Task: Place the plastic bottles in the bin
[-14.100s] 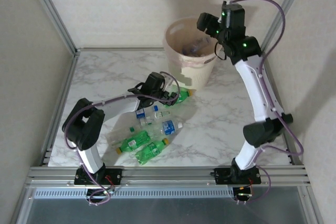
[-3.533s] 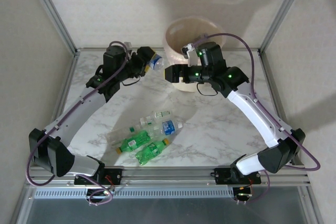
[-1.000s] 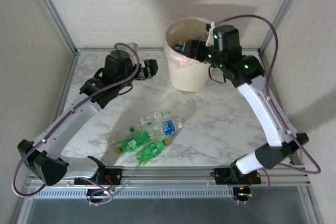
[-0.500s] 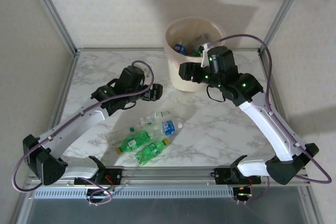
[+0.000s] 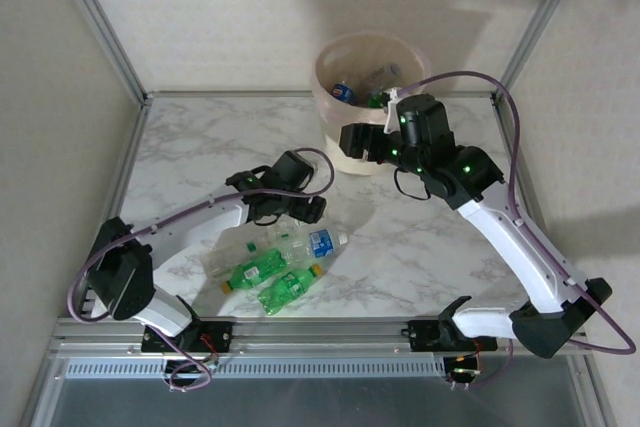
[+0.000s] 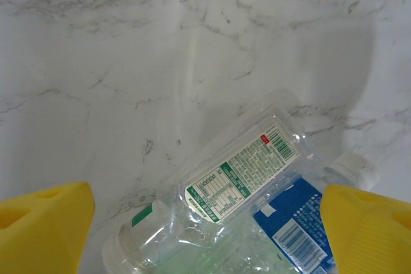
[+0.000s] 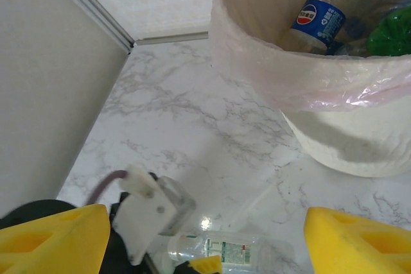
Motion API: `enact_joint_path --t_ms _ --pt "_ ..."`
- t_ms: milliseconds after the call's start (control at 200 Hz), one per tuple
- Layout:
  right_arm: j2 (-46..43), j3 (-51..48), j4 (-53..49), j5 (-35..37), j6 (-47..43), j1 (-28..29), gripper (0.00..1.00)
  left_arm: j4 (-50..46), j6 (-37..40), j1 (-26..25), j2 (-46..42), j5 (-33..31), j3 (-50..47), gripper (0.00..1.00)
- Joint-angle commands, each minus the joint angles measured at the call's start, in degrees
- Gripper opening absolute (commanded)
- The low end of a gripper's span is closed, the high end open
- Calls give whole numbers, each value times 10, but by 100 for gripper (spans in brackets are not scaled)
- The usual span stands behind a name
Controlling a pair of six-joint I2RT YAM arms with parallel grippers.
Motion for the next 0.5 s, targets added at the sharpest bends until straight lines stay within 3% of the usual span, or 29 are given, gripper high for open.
enact_joint_path --t_ms 0,496 --pt "-19 -5 6 12 12 4 80 8 26 -5 18 -17 12 91" --pt "-62 -39 5 32 44 4 83 6 65 -17 95 -24 26 91"
